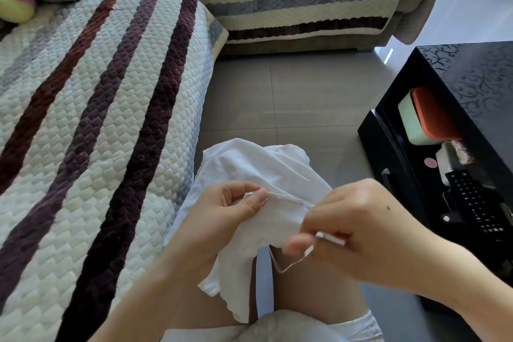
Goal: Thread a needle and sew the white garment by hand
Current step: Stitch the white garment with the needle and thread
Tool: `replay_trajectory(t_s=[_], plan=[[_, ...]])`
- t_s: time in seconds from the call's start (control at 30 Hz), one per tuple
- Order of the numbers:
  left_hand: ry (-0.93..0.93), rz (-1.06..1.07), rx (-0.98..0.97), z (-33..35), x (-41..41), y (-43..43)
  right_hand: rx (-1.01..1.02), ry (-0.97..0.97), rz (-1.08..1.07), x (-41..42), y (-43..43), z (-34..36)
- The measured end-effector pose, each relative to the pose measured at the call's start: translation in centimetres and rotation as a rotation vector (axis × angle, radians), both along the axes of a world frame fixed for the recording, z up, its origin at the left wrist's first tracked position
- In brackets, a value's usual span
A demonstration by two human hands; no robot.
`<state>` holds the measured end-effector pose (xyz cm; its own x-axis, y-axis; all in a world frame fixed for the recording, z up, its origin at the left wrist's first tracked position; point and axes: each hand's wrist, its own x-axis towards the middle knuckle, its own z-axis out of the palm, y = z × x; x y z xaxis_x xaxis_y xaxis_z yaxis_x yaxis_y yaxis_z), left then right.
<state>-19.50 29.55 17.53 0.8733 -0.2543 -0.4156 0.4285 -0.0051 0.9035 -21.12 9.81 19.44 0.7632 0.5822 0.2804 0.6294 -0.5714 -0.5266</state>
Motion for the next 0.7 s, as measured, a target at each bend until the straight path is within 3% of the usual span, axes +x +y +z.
replay_trajectory(t_s=[0.1,0.27,0.37,0.6,0.7], plan=[[-0.004,-0.015,-0.013,-0.1,0.0,0.0,0.046,-0.079,-0.274,0.9,0.3,-1.1],[-0.017,0.0,0.006,0.1,-0.2,0.1,0.203,0.394,-0.213,1.9,0.6,-2.9],[-0.086,0.024,0.179,-0.4,-0.3,0.5,0.306,0.522,-0.243,2.3,0.2,-3.0],[-0.134,0.076,0.248,-1.1,-0.5,0.3,0.335,0.535,-0.266,1.3,0.7,-3.1],[-0.133,0.085,0.245,-1.2,-0.4,0.4,0.255,0.458,-0.301,0.5,0.9,-3.1]])
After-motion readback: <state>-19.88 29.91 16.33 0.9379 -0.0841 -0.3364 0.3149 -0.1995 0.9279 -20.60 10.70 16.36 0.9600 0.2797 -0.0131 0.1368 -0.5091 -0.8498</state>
